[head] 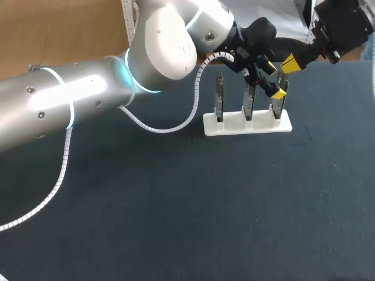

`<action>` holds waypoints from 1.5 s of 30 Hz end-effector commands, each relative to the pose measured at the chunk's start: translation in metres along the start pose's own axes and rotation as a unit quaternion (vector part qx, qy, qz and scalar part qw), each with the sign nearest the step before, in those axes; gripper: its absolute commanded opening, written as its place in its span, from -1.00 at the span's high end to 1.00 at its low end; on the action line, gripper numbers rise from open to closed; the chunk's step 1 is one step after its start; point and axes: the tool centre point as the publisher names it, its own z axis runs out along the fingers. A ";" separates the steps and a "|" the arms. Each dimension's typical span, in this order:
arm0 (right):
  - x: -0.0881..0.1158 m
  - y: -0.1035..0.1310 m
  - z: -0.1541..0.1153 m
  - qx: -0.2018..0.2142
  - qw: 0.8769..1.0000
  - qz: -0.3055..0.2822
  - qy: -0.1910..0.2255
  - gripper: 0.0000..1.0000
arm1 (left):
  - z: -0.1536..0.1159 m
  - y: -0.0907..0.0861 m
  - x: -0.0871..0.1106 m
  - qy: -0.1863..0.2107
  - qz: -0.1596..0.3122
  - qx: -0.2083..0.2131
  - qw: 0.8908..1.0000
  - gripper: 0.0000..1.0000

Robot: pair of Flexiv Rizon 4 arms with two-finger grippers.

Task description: Pick up the optical module with the left hand, and insert it into the network port with the right hand.

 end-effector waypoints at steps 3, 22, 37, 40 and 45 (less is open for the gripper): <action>0.003 -0.003 0.001 -0.005 1.000 0.003 0.001 1.00 | 0.000 0.001 -0.001 0.003 -0.001 0.001 1.000 -1.00; 0.013 -0.002 0.008 -0.014 1.000 0.016 0.006 1.00 | 0.000 0.001 -0.001 0.003 -0.001 0.001 1.000 -1.00; 0.002 -0.004 -0.002 -0.001 1.000 0.010 -0.012 1.00 | 0.000 0.001 -0.001 0.003 -0.001 0.001 1.000 -1.00; -0.003 -0.005 -0.007 0.008 1.000 0.004 -0.017 1.00 | 0.000 0.001 -0.001 0.003 -0.001 0.001 1.000 -1.00; -0.012 -0.008 -0.017 0.026 0.999 -0.004 -0.035 1.00 | -0.005 0.003 -0.006 -0.016 0.007 -0.009 1.000 -1.00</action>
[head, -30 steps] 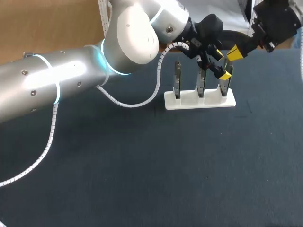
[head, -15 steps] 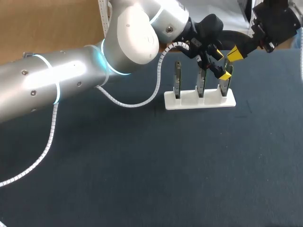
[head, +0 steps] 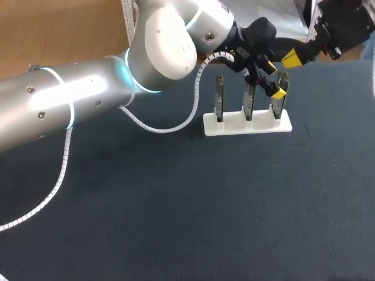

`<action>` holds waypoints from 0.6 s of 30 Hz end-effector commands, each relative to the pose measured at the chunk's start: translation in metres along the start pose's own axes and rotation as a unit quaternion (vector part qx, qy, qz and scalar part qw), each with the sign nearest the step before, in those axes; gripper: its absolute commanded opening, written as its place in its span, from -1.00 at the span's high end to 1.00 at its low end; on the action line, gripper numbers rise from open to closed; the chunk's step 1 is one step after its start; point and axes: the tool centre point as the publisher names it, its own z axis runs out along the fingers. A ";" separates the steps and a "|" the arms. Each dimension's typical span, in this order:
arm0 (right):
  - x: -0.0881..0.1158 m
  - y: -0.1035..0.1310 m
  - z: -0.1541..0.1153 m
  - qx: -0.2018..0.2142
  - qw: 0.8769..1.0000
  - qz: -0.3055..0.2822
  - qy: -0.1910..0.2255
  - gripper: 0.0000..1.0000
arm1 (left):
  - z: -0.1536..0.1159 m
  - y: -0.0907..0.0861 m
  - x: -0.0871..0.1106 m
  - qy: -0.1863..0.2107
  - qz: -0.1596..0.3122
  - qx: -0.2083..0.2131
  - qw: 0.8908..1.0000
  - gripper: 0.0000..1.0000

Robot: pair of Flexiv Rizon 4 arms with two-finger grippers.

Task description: Pick up the optical module with the left hand, and insert it into the network port with the right hand.

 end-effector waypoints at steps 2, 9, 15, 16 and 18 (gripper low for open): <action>-0.005 0.004 -0.010 0.017 1.000 -0.007 -0.013 1.00 | -0.006 0.001 -0.005 -0.015 0.010 -0.013 1.000 -1.00; -0.013 0.005 -0.023 0.039 0.999 -0.022 -0.028 1.00 | -0.026 0.006 -0.025 -0.040 0.025 -0.041 0.998 -1.00; -0.015 0.004 -0.034 0.059 0.997 -0.040 -0.033 1.00 | -0.051 0.014 -0.047 -0.063 0.044 -0.078 0.994 -1.00; -0.016 0.003 -0.035 0.065 0.997 -0.039 -0.029 0.81 | -0.054 0.016 -0.050 -0.068 0.049 -0.085 0.993 -1.00; -0.016 0.003 -0.035 0.065 0.997 -0.039 -0.029 -1.00 | -0.060 0.018 -0.056 -0.074 0.059 -0.095 0.991 -1.00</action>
